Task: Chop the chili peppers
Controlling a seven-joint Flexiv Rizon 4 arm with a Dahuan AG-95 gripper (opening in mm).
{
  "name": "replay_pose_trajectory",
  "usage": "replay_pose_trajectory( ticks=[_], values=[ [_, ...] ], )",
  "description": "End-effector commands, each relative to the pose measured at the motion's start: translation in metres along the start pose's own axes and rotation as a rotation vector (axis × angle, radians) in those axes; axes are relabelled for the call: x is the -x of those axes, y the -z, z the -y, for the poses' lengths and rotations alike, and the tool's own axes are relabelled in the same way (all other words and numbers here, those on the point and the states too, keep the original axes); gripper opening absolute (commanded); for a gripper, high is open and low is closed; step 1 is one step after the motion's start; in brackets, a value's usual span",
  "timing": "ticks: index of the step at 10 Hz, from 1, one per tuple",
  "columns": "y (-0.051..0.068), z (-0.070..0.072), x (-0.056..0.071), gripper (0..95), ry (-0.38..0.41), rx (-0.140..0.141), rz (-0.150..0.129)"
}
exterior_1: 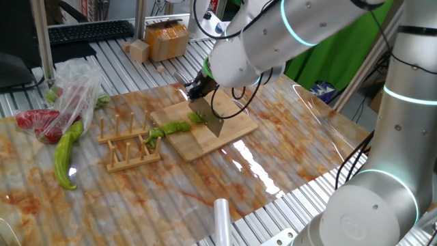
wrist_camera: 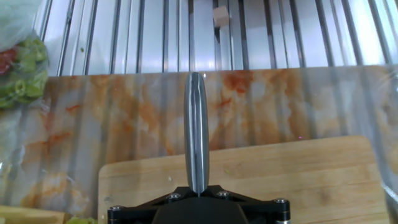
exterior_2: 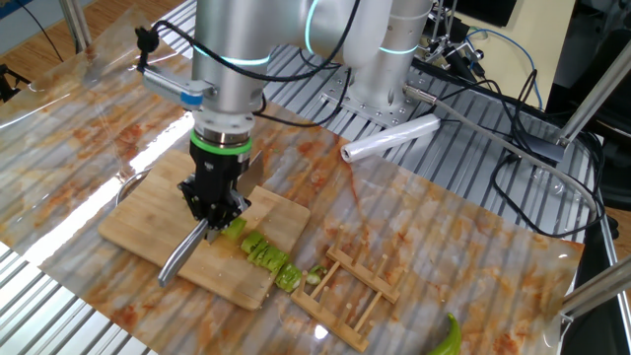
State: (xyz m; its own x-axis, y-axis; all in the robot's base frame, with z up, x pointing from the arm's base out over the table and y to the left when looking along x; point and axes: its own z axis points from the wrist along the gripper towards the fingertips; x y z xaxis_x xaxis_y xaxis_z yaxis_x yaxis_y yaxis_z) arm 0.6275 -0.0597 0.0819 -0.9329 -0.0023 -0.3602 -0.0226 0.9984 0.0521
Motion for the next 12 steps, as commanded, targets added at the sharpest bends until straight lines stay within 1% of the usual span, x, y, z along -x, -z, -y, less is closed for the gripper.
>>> replay_pose_trajectory(
  ticks=[1,6,7,10,12],
  values=[
    [-0.002,-0.001,0.001,0.0,0.001,0.003,0.006],
    [-0.002,-0.001,0.0,0.0,0.002,0.003,0.0],
    [-0.001,-0.001,-0.002,0.0,0.004,0.003,-0.007],
    [0.004,-0.003,-0.011,0.0,-0.002,0.0,-0.014],
    [0.004,-0.005,-0.016,0.0,-0.003,-0.003,-0.016]
  ],
)
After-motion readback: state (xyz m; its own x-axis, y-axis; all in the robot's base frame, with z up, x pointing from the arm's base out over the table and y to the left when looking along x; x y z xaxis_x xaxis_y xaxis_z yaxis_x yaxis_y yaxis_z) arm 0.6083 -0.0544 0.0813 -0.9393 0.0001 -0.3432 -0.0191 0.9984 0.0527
